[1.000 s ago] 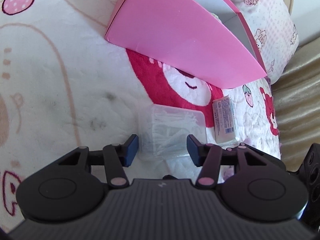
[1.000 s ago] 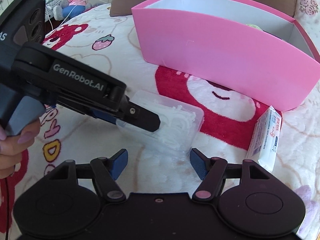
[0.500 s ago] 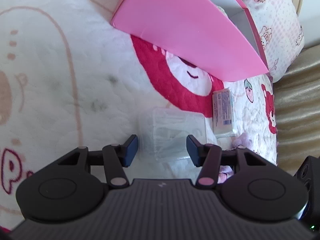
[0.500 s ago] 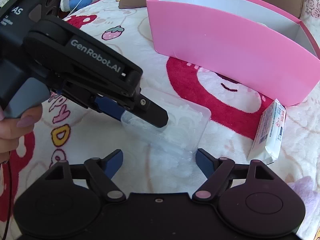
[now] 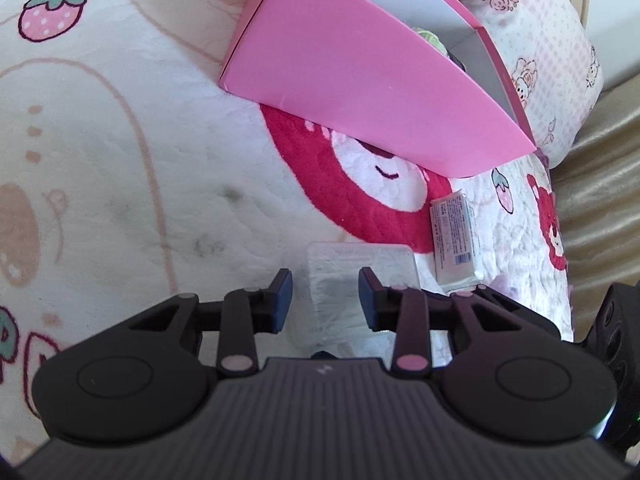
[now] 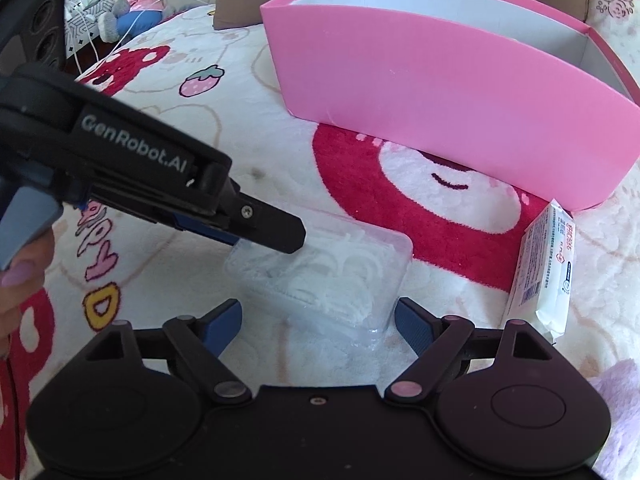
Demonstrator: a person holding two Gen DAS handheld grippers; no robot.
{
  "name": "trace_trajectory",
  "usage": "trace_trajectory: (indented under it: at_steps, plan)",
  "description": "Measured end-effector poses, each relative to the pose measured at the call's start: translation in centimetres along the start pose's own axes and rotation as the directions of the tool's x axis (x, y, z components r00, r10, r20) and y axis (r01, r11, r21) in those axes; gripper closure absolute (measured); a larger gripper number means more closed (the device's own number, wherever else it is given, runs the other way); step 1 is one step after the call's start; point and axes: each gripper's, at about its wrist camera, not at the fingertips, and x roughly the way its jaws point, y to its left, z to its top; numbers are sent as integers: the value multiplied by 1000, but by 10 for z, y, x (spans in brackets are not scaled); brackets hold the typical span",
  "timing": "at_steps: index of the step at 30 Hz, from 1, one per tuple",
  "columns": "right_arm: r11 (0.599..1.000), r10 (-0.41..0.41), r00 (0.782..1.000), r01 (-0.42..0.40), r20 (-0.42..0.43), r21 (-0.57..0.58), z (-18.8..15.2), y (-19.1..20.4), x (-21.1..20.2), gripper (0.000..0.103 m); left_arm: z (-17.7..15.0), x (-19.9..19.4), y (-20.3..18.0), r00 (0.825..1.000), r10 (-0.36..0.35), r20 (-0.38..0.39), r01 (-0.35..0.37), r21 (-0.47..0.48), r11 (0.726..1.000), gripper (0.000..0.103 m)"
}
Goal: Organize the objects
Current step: 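Close the left tool on the clear floss-pick case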
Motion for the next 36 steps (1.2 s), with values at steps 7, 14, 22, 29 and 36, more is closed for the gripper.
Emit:
trace_trajectory:
  at_steps: [7, 14, 22, 29, 36]
  plan:
    - [999, 40, 999, -41, 26, 35, -1, -10, 3, 11, -4, 2, -12, 999, 35, 10, -36, 57, 998, 59]
    - [999, 14, 999, -12, 38, -32, 0, 1, 9, 7, -9, 5, -7, 1000, 2, 27, -4, 55, 998, 55]
    - [998, 62, 994, -61, 92, -14, -8, -9, 4, 8, -16, 4, -12, 999, 7, 41, -11, 75, 997, 54]
    - [994, 105, 989, -106, 103, 6, -15, -9, -8, 15, -14, -8, -12, 1000, 11, -28, -9, 68, 998, 55]
    - [991, 130, 987, -133, 98, 23, -24, -5, -18, 19, -25, -19, -23, 997, 66, -44, -61, 107, 992, 54]
